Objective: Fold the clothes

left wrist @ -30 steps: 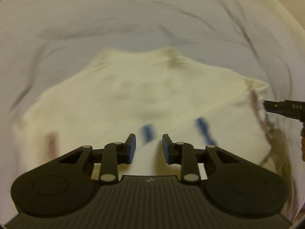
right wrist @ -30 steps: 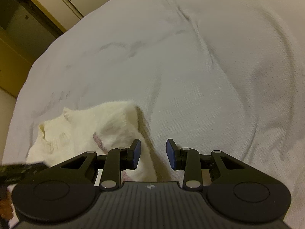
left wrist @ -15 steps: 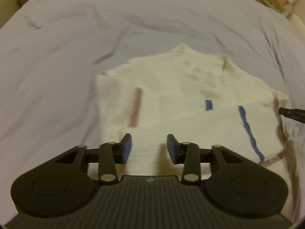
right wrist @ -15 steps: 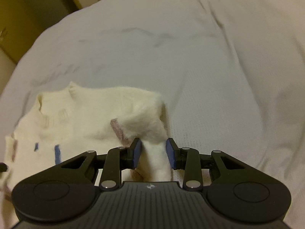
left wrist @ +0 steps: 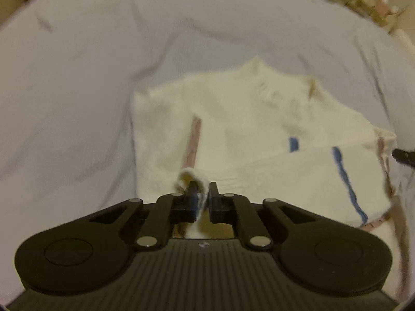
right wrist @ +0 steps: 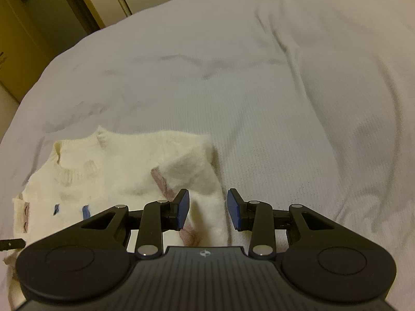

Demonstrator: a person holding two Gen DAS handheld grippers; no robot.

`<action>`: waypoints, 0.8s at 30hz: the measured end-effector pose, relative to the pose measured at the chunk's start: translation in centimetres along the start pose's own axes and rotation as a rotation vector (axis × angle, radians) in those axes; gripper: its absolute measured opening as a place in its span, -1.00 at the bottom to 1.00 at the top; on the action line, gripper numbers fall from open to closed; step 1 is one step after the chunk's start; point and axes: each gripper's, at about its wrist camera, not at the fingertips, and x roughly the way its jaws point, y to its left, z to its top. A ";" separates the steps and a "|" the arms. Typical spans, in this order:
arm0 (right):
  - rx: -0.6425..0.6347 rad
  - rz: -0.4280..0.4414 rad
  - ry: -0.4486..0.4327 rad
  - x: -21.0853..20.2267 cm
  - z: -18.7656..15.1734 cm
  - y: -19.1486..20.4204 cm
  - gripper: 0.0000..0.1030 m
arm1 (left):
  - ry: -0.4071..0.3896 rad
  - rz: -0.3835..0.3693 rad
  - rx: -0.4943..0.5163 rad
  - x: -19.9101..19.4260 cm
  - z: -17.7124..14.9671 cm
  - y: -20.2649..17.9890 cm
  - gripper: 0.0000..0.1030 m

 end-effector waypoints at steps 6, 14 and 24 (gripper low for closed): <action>-0.014 0.063 -0.039 1.3 0.4 0.9 -0.63 | 0.022 0.069 0.028 0.2 -2.1 0.4 -0.84; -0.065 -0.058 0.036 5.2 0.6 2.0 -0.80 | -0.012 0.106 0.035 0.5 -1.2 0.2 -0.80; -0.010 -0.001 0.018 6.3 2.9 1.2 -1.00 | 0.003 0.138 0.033 0.9 -1.9 0.2 -0.77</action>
